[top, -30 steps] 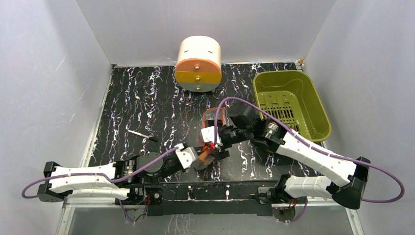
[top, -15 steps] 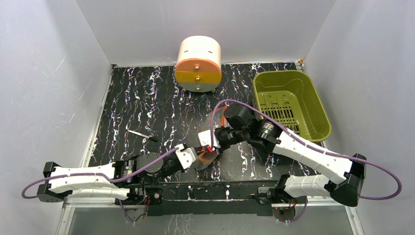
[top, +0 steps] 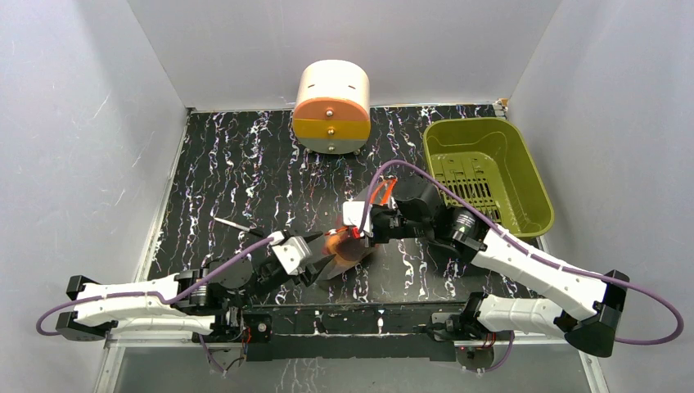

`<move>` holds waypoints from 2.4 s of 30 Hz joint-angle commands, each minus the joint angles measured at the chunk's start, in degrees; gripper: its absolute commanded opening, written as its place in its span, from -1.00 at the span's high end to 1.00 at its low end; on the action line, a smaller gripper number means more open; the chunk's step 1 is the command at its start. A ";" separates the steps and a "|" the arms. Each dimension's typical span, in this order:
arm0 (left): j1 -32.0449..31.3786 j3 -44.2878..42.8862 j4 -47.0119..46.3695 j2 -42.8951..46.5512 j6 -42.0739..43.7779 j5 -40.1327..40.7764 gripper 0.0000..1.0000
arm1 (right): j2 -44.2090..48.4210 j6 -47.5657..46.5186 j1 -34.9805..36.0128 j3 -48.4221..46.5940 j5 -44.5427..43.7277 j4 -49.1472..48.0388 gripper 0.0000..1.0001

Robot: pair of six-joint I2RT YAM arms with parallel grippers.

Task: Place the food in the zip-top bag and seal the zipper
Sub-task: Zip the zipper food storage bag at the center of the board.

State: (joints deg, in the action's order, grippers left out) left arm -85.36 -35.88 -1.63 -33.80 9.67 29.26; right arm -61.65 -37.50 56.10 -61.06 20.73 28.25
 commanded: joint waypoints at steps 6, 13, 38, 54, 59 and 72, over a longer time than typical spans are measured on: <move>-0.16 1.16 -3.86 1.90 -1.98 5.43 -0.10 | 3.28 6.16 -0.02 1.52 1.60 -8.77 1.00; -0.09 1.67 -3.82 2.74 -1.99 4.13 0.09 | 3.28 6.53 -0.02 2.10 2.56 -9.39 1.00; 3.52 0.29 -2.18 -4.69 -3.83 -3.97 1.00 | 5.46 8.98 -0.02 4.77 6.73 -11.34 0.94; 3.62 -0.50 -0.95 -4.78 -4.15 -6.05 1.00 | 4.44 6.54 -0.07 2.17 17.44 -10.60 0.19; 3.62 -0.47 -0.67 -4.17 -3.98 -5.98 1.00 | 4.09 6.62 -0.08 1.91 18.20 -10.81 0.44; 3.60 1.82 -2.04 0.62 -2.50 -7.30 1.00 | 4.18 3.77 -0.12 2.88 9.92 -8.30 1.00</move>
State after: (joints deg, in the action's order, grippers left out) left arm -81.89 -34.48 -0.93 -37.12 6.44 22.87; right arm -58.11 -32.05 56.16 -56.49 34.76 20.73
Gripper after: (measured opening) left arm 0.007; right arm 0.080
